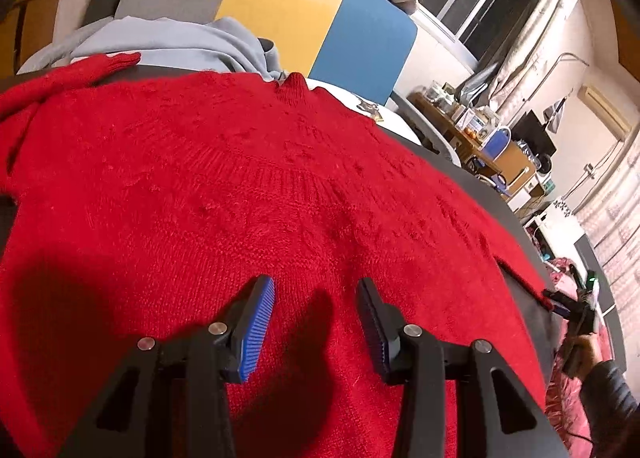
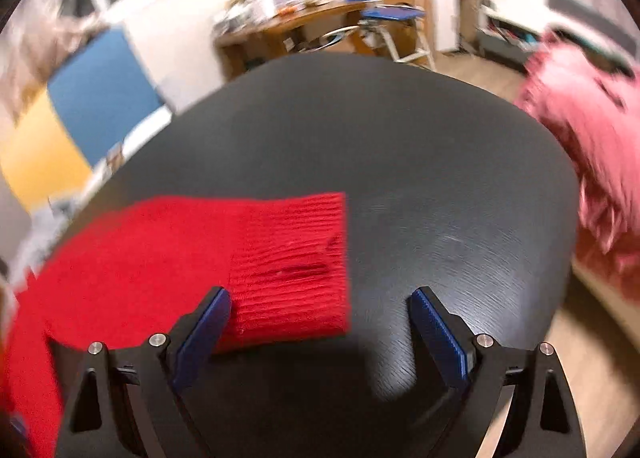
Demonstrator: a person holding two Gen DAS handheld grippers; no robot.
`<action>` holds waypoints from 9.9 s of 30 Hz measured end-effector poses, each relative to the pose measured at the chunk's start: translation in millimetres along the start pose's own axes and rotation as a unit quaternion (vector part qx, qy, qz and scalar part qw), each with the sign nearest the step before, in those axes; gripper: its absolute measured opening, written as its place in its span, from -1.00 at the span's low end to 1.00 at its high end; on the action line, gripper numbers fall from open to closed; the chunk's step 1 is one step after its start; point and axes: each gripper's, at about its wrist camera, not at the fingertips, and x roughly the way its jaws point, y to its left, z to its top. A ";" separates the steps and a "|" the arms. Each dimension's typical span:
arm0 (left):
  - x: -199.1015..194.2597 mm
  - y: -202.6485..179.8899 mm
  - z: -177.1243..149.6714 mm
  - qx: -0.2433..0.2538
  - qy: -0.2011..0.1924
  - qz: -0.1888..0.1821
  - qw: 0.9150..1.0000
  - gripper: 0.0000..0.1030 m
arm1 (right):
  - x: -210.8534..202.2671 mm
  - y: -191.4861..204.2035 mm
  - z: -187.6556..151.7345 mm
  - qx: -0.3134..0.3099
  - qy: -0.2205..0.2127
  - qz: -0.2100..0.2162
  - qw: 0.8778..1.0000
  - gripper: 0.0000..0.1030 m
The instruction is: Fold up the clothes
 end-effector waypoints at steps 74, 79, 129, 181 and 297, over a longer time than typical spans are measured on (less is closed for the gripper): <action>52.5 -44.4 182.6 -0.068 0.016 -0.148 0.987 -0.91 | -13.0 329.6 -118.7 -0.157 0.074 0.448 0.877 0.74; 7.1 -33.4 204.3 -0.074 -0.041 -0.149 0.985 -0.91 | -11.6 329.0 -118.1 -0.156 0.075 0.452 0.875 0.75; -0.8 100.2 109.4 -0.055 -0.024 0.100 0.993 -0.44 | 25.6 387.0 -58.9 -0.250 0.032 0.285 0.925 1.00; 21.1 24.0 141.5 0.136 0.009 -0.030 0.990 -0.89 | -9.3 519.4 -28.5 -0.459 0.057 0.417 0.782 -0.74; -42.3 123.5 13.9 -0.215 -0.103 -0.013 0.971 -0.55 | -1.4 520.9 -96.8 -0.153 0.172 0.446 0.865 0.24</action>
